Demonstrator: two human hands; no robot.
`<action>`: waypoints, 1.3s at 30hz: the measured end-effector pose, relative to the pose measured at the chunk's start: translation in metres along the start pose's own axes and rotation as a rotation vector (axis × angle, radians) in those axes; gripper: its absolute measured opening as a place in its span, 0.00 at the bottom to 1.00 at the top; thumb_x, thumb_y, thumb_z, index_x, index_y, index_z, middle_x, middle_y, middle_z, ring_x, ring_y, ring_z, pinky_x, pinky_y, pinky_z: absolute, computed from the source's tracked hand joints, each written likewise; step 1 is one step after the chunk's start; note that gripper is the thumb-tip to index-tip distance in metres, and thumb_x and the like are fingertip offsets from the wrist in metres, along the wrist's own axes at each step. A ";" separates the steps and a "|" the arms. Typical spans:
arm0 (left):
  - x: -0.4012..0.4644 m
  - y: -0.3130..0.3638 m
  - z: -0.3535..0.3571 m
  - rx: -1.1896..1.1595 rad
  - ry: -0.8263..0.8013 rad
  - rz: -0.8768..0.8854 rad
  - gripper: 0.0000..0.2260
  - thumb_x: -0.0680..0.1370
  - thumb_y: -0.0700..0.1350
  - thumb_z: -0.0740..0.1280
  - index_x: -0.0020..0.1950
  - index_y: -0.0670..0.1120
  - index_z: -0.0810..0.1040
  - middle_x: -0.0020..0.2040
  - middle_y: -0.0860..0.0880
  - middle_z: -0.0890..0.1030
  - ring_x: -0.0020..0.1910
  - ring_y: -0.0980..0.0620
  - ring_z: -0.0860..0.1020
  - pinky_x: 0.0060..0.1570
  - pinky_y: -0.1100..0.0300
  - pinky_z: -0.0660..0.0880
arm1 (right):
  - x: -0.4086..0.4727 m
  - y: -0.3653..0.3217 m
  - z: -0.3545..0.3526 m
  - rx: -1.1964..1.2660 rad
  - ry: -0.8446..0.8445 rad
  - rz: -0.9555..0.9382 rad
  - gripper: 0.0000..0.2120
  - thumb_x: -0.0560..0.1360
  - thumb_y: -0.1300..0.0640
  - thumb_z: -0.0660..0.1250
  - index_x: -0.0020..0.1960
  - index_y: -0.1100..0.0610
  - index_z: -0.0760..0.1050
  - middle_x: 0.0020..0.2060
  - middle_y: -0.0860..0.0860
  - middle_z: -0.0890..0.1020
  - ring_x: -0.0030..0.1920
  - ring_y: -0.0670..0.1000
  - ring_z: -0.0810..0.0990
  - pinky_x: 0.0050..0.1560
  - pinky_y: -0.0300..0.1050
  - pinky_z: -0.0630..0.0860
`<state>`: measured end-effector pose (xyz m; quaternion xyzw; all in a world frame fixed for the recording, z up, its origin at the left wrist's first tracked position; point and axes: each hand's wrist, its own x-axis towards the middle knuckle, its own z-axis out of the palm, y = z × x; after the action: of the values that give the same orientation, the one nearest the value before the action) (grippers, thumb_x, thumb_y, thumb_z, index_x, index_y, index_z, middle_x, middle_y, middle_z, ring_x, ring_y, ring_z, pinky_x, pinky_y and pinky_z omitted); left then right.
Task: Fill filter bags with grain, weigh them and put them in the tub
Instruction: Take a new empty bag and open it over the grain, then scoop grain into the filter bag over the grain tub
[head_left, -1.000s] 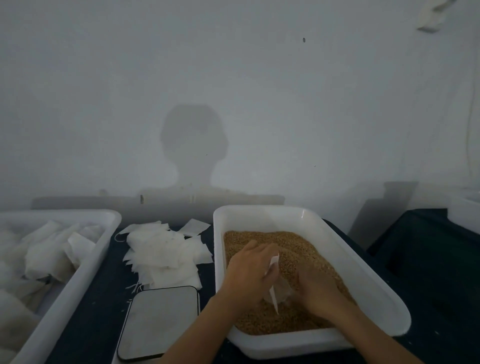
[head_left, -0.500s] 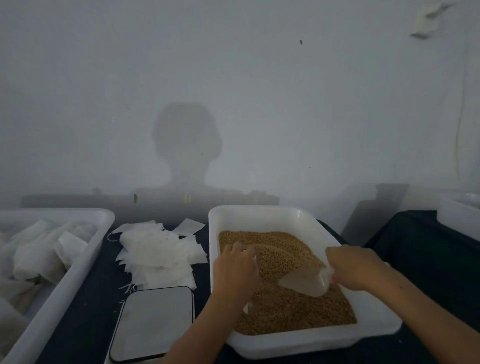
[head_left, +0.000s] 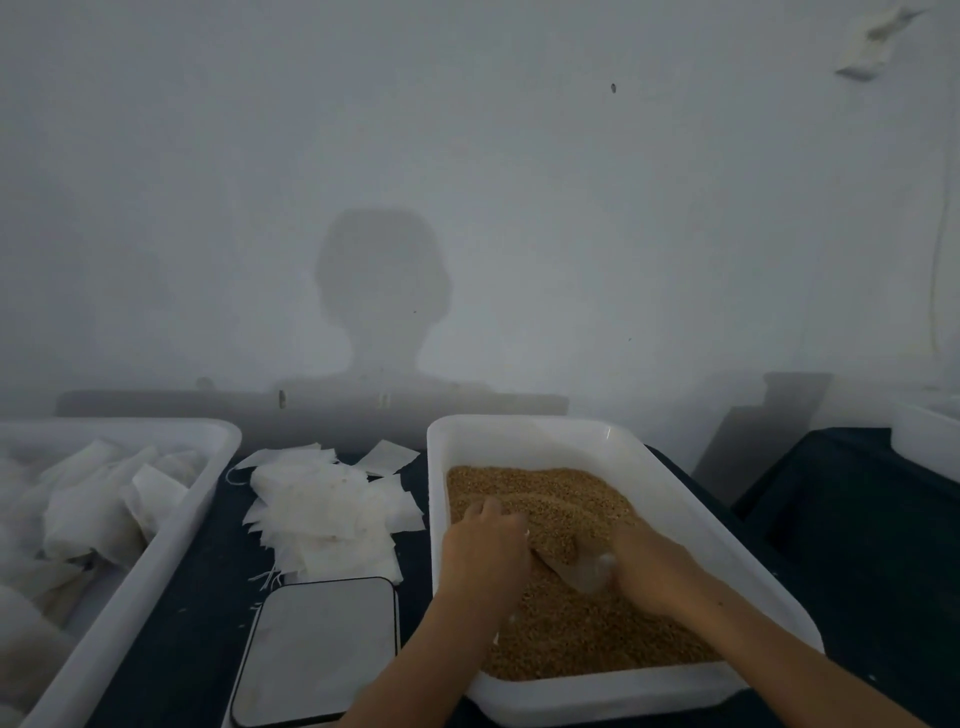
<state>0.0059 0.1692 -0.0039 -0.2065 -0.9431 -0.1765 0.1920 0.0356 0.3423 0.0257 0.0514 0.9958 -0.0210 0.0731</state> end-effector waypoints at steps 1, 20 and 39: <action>0.000 -0.001 0.001 0.001 -0.017 0.006 0.09 0.81 0.45 0.57 0.56 0.47 0.76 0.56 0.48 0.73 0.55 0.51 0.72 0.45 0.61 0.68 | 0.001 0.001 0.003 0.027 0.003 -0.004 0.10 0.80 0.59 0.57 0.60 0.58 0.70 0.53 0.52 0.76 0.53 0.49 0.75 0.52 0.40 0.74; 0.035 -0.022 0.009 -0.115 -0.226 0.257 0.04 0.77 0.40 0.65 0.50 0.42 0.77 0.52 0.47 0.77 0.49 0.52 0.72 0.39 0.65 0.59 | -0.056 0.070 -0.065 0.317 0.190 -0.101 0.05 0.77 0.54 0.65 0.43 0.51 0.70 0.40 0.51 0.80 0.41 0.47 0.80 0.46 0.47 0.77; 0.026 -0.017 -0.008 -0.274 -0.126 0.269 0.08 0.73 0.45 0.70 0.46 0.41 0.77 0.48 0.47 0.77 0.47 0.53 0.70 0.42 0.63 0.64 | -0.044 0.050 -0.092 0.223 0.066 -0.197 0.05 0.75 0.57 0.68 0.42 0.53 0.72 0.37 0.48 0.78 0.41 0.49 0.77 0.46 0.48 0.73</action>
<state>-0.0212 0.1599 0.0096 -0.3654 -0.8843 -0.2627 0.1245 0.0706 0.3924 0.1215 -0.0380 0.9894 -0.1367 0.0317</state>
